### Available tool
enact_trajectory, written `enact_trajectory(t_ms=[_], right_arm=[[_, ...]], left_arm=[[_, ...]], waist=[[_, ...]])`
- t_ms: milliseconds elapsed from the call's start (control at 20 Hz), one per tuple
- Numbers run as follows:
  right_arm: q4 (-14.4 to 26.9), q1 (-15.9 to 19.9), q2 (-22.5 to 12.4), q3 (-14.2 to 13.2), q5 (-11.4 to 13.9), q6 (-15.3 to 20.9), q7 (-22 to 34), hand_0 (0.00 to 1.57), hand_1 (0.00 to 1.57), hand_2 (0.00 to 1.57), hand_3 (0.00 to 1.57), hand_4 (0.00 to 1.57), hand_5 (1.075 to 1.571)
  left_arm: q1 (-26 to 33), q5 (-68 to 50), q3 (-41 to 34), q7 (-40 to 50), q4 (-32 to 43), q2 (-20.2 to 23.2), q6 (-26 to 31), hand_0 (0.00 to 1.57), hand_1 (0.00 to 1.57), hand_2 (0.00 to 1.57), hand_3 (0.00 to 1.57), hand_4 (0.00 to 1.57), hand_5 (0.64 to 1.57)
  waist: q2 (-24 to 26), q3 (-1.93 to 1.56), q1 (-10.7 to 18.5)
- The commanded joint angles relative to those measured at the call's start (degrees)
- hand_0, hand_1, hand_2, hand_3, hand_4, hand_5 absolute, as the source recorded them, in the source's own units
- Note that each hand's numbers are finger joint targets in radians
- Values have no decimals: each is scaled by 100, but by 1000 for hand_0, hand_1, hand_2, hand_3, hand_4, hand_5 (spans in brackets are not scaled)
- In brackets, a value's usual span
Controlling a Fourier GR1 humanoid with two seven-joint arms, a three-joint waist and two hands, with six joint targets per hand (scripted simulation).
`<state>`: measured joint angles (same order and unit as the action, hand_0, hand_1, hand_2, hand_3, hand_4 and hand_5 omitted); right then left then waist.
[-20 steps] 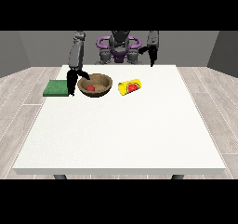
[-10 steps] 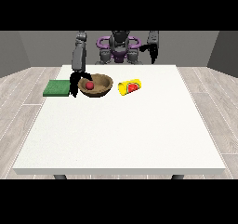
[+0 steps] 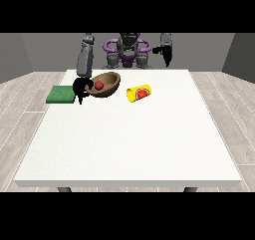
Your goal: Pick the cup and pour the ball into the bowl, then pick the bowl and place it on the pad
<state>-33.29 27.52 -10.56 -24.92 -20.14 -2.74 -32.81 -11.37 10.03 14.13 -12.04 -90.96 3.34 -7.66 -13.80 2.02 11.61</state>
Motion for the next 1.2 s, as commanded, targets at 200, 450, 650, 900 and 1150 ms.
enact_trajectory(t_ms=[200, 450, 650, 900, 1150], right_arm=[[98, 391, -264, 147, 23, 953, 1536, 1571, 1571, 1571, 1478, 938, 1492], [-29, 524, -1141, 105, -59, 770, 2394, 1571, 1571, 1571, 1270, 931, 1499], [-100, 453, -1437, 246, -19, 597, 2923, 1571, 1571, 1571, 1167, 949, 1494], [-423, 291, -1365, 425, -5, 584, 3026, 1571, 1571, 1571, 1155, 956, 1494], [-463, 30, -1579, 248, -260, 224, 3063, 1571, 1571, 1571, 1392, 980, 1494]], left_arm=[[119, -526, -603, -248, 602, 291, 425, 0, 0, 0, 0, 1105, 1359], [564, -299, -497, -586, 904, 133, 160, 0, 0, 0, 0, 1148, 1357], [492, -419, -711, -192, 995, 142, 181, 0, 0, 0, 0, 1159, 1357], [337, -372, -798, -341, 1388, -36, 146, 0, 0, 0, 0, 1165, 1345], [402, -424, -929, -841, 1769, -56, 246, 0, 0, 0, 0, 1178, 1344]], waist=[[442, -197, -201], [767, -196, -519], [1137, -200, -764], [1184, -201, -988], [1005, -202, -1009]])
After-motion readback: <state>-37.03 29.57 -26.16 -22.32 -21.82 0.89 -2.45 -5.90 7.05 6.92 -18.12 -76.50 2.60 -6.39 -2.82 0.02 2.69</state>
